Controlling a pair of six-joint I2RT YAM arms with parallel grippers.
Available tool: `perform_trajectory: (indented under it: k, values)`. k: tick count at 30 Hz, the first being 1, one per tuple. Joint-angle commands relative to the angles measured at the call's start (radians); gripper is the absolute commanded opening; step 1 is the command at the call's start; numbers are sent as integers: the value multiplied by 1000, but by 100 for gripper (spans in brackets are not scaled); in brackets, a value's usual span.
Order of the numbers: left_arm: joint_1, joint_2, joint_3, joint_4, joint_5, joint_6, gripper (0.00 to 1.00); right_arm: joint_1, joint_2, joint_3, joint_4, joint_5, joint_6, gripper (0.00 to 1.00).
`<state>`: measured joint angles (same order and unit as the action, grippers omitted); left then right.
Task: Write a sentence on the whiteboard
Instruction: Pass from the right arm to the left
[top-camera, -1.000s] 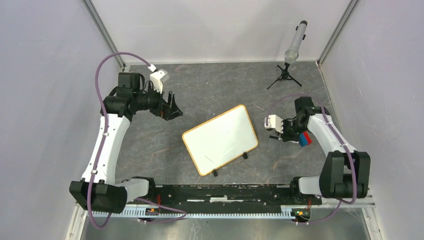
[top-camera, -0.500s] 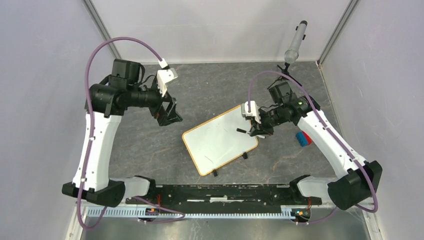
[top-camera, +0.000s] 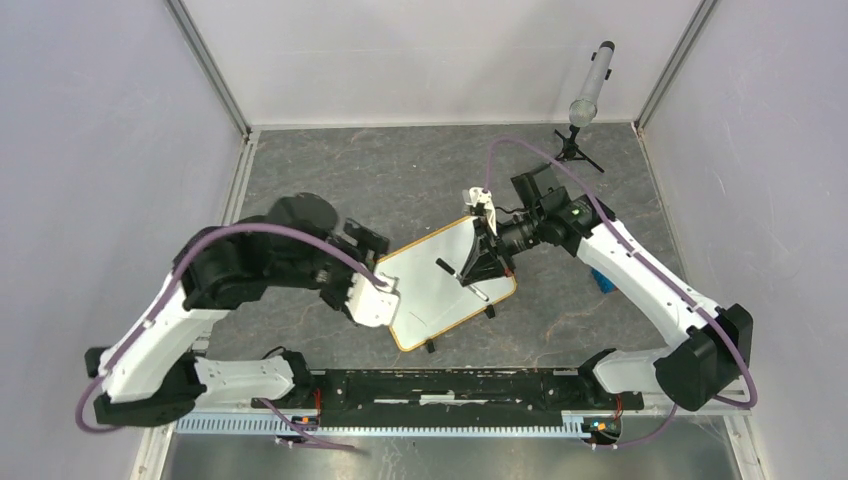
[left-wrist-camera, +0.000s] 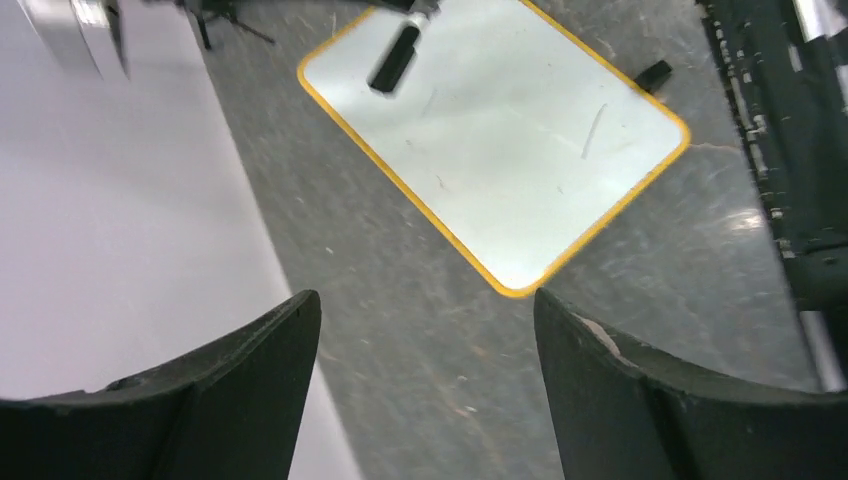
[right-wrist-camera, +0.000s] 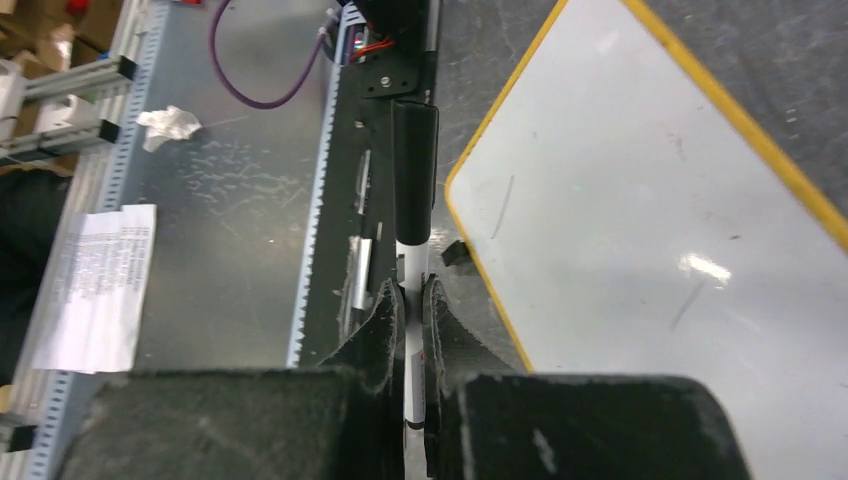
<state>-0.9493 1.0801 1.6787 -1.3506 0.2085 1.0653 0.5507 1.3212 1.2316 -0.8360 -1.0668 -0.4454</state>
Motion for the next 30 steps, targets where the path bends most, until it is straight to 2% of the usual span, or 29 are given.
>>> perform_trajectory:
  k: [1,5,10,16,20,30]
  values:
    - [-213,94,11,107,-366,147,81,26,-3,-67,124,-103,163,0]
    - [-338,162,6,139,-498,129,70,40,-10,-102,159,-88,207,0]
    - [-427,207,-9,149,-527,108,66,51,-17,-134,211,-108,272,0]
    - [-437,270,1,112,-462,62,66,63,-24,-144,238,-125,309,0]
    - [-437,316,13,85,-431,6,61,66,-39,-166,250,-128,321,0]
    - [-436,348,-16,87,-420,-8,51,72,-60,-175,248,-130,321,0]
